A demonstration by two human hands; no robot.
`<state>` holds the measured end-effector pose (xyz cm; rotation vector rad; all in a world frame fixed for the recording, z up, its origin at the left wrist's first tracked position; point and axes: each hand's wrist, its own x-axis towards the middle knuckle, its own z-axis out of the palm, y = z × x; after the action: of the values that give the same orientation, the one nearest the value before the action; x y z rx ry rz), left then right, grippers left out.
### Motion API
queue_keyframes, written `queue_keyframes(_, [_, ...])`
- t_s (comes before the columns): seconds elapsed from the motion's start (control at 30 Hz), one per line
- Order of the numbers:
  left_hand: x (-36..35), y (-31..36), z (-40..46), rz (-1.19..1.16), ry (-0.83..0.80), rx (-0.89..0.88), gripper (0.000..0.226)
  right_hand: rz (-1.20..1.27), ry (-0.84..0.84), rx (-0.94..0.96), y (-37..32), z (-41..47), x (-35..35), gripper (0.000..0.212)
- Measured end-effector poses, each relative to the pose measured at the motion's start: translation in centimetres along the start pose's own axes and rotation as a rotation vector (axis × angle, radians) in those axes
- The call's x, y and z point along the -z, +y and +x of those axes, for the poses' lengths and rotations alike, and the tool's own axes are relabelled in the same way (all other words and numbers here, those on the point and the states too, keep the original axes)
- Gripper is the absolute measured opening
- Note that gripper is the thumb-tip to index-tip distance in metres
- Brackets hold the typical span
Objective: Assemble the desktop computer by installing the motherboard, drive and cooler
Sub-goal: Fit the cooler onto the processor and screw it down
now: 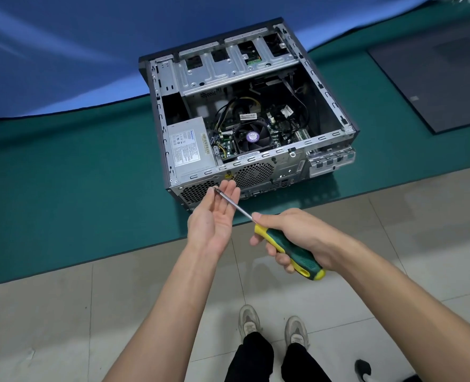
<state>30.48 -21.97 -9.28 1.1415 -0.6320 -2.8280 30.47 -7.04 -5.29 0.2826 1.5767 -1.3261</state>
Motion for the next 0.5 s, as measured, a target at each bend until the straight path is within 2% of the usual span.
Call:
queue_keyframes(0.13, [0.5, 0.9, 0.3, 0.038, -0.040, 0.055, 0.017, -0.159, 0.159, 0.066, 0.2, 0.1, -0.3, 0.047])
queue_keyframes(0.27, [1.1, 1.0, 0.6, 0.110, -0.056, 0.081, 0.015, -0.462, 0.375, 0.164, 0.7, 0.3, -0.7, 0.049])
queue_keyframes(0.37, [1.3, 1.0, 0.8, 0.154, -0.054, 0.091, 0.017, -0.654, 0.498, 0.169, 0.9, 0.5, -1.2, 0.054])
queue_keyframes(0.5, [0.8, 1.3, 1.2, 0.143, -0.040, 0.085, 0.017, -0.416, 0.404, 0.206, 0.9, 1.3, -2.1, 0.052])
